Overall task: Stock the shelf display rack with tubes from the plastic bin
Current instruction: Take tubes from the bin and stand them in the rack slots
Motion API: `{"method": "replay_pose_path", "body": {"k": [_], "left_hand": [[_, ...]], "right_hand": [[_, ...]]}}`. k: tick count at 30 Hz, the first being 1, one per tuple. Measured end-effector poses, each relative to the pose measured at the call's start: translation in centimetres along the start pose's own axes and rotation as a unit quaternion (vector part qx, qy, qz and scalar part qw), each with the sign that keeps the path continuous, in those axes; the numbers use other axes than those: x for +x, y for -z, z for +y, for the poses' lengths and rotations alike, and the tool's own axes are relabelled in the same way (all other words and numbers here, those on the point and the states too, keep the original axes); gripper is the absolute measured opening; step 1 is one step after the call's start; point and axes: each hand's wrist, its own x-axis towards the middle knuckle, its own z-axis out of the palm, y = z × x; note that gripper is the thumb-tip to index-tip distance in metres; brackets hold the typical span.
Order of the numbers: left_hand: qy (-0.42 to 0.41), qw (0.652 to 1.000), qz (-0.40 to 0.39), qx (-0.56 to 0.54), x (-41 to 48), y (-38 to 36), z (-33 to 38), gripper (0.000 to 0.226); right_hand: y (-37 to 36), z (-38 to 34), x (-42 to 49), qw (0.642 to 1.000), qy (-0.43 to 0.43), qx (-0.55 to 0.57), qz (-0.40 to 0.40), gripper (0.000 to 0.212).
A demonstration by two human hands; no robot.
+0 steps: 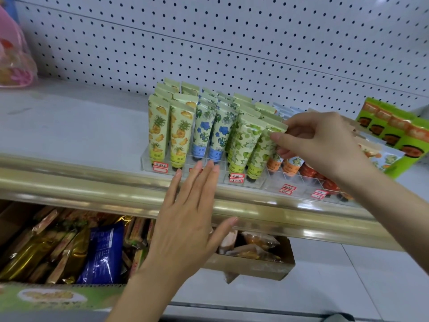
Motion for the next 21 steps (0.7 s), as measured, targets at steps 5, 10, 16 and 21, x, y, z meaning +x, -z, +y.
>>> {"method": "replay_pose_path", "body": {"k": [5,10,16,21], "left_hand": [[0.004,1.000,-0.015,0.010,0.1,0.2,0.2,0.077],[0.010,0.997,-0.051,0.054,-0.8,0.8,2.2,0.081],[-0.037,0.990,-0.100,0.092,-5.6,0.5,5.8,0.083],[-0.055,0.985,-0.140,0.087,-8.8,-0.4,7.8,0.082]], "right_hand": [[0.5,0.3,-0.6,1.000,0.002,-0.013,0.011,0.009],[1.2,1.7,-4.0,0.949,0.164,-0.262,0.064,0.042],[1.9,6.0,-10.7,0.902,0.204,-0.378,-0.041,0.078],[2.0,8.8,-14.5,0.920,0.132,-0.354,-0.107,0.090]]}}
